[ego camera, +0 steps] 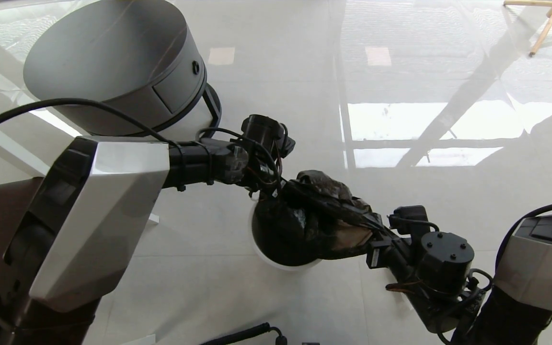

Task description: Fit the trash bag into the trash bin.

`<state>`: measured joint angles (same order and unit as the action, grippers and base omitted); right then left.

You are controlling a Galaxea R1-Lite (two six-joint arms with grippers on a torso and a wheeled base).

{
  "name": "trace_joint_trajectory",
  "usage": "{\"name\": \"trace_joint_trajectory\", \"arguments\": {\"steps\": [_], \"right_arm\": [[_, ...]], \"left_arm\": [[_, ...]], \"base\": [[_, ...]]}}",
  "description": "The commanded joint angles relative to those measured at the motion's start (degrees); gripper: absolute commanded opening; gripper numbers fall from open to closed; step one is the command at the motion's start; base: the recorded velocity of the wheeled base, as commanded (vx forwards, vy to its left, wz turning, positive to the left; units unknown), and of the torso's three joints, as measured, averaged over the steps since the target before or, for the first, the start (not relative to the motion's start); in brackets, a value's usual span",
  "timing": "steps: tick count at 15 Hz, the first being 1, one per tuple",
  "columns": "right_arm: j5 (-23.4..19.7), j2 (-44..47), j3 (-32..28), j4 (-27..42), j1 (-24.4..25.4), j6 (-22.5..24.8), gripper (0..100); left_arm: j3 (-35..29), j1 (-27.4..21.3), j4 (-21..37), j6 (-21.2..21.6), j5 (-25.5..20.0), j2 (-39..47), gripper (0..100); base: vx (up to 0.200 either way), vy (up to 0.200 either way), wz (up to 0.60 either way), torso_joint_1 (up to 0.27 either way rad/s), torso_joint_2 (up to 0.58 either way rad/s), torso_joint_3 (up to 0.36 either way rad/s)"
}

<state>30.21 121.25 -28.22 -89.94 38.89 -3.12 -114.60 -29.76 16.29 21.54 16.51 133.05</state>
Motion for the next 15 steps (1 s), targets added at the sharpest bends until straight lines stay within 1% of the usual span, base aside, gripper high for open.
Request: {"name": "trace_joint_trajectory", "arguments": {"steps": [1,4,6,7,9,10,11,13,15], "right_arm": [[0.03,1.54,-1.49,-0.06,1.72,0.04,0],[0.03,0.48,-4.83,-0.06,2.24,0.48,0],[0.03,0.39,-5.0,-0.06,2.16,0.48,0],[0.11,0.39,-4.65,-0.06,1.98,0.31,0],[0.11,0.39,-3.77,-0.06,1.72,0.22,0],[0.29,0.39,-3.16,-0.06,1.72,0.31,0],[0.38,0.39,-2.54,-0.06,1.72,0.22,0],[0.29,0.22,-2.19,-0.06,1.19,0.13,0],[0.29,-0.13,-2.28,-0.06,1.01,0.04,0]], "left_arm": [[0.01,-0.48,0.41,-0.01,0.02,-1.65,0],[0.01,-0.83,1.47,-0.1,0.02,-1.74,0],[0.01,-1.62,1.56,-0.1,0.02,-1.48,0],[0.01,-2.59,1.64,-0.62,0.02,-1.39,0],[0.01,-6.89,4.46,-3.35,0.46,-1.74,0],[0.01,-10.85,7.09,-4.31,1.78,-3.15,0],[0.01,-13.66,8.5,-4.05,2.65,-4.46,0],[0.01,-14.45,11.49,-3.61,2.74,-5.78,0],[0.01,-13.92,12.54,-3.61,3.8,-5.78,0]], "base": [[0.0,0.0,0.0,0.0,0.0,0.0],[0.0,0.0,0.0,0.0,0.0,0.0],[0.0,0.0,0.0,0.0,0.0,0.0],[0.0,0.0,0.0,0.0,0.0,0.0],[0.0,0.0,0.0,0.0,0.0,0.0],[0.0,0.0,0.0,0.0,0.0,0.0],[0.0,0.0,0.0,0.0,0.0,0.0],[0.0,0.0,0.0,0.0,0.0,0.0],[0.0,0.0,0.0,0.0,0.0,0.0]]}}
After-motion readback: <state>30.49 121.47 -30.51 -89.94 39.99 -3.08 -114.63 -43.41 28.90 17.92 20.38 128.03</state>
